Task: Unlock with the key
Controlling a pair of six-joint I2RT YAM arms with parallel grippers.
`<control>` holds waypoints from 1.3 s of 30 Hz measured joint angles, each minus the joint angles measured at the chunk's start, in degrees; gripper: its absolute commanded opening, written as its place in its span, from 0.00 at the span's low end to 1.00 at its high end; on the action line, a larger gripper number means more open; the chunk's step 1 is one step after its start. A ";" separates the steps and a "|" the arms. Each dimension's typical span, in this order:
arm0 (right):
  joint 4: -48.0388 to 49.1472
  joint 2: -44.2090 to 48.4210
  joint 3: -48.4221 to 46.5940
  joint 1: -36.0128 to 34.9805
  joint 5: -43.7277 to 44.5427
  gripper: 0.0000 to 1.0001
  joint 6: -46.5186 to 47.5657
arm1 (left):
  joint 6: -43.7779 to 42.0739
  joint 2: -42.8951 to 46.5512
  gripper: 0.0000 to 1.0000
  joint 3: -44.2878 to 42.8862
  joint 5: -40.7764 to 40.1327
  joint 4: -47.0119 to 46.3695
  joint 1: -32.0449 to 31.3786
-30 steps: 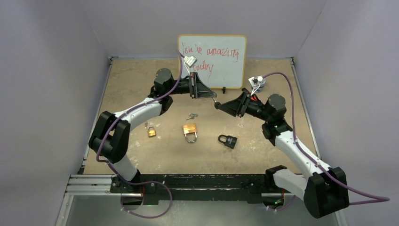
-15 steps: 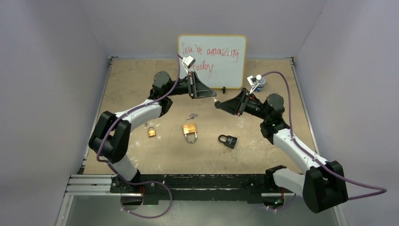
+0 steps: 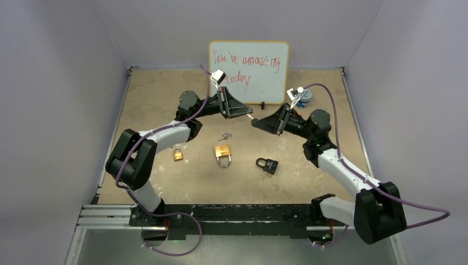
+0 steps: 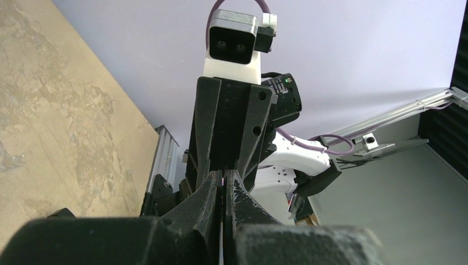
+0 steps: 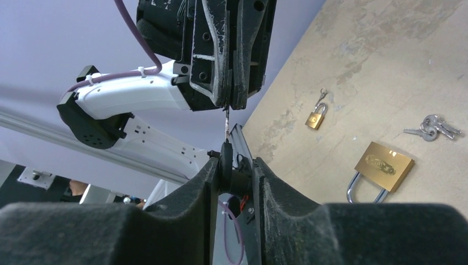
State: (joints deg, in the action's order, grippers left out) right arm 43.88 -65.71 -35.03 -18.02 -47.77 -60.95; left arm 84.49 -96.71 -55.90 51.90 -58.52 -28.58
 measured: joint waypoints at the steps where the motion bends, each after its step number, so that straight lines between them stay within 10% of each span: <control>1: 0.37 -0.33 0.00 -0.04 -0.04 0.24 -0.37 | 0.22 0.00 0.00 0.20 -0.28 -0.44 0.00; 8: 3.91 -1.84 -0.04 -0.72 -0.85 0.00 -3.56 | 0.46 0.00 0.00 0.52 -1.38 -1.27 0.00; 12: 3.98 -1.84 -0.04 -0.72 -0.74 0.00 -3.72 | -0.07 0.11 0.52 0.55 -1.86 -0.98 0.00; 16: 1.11 -0.70 -0.04 -0.74 0.85 0.00 -1.11 | -5.07 2.93 0.74 0.94 -5.22 9.27 0.33; 24: -18.08 9.79 -2.32 -1.42 13.18 0.00 12.07 | -21.03 14.78 0.77 -0.52 -27.52 50.49 3.80; 39: -39.80 16.04 -2.89 -1.57 37.68 0.00 17.94 | -13.90 -2.89 0.82 0.11 -27.91 62.16 -11.02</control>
State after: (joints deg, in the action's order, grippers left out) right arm 4.08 -49.67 -37.91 -19.59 -10.09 -43.00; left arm 70.59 -99.59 -55.79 23.99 3.64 -39.59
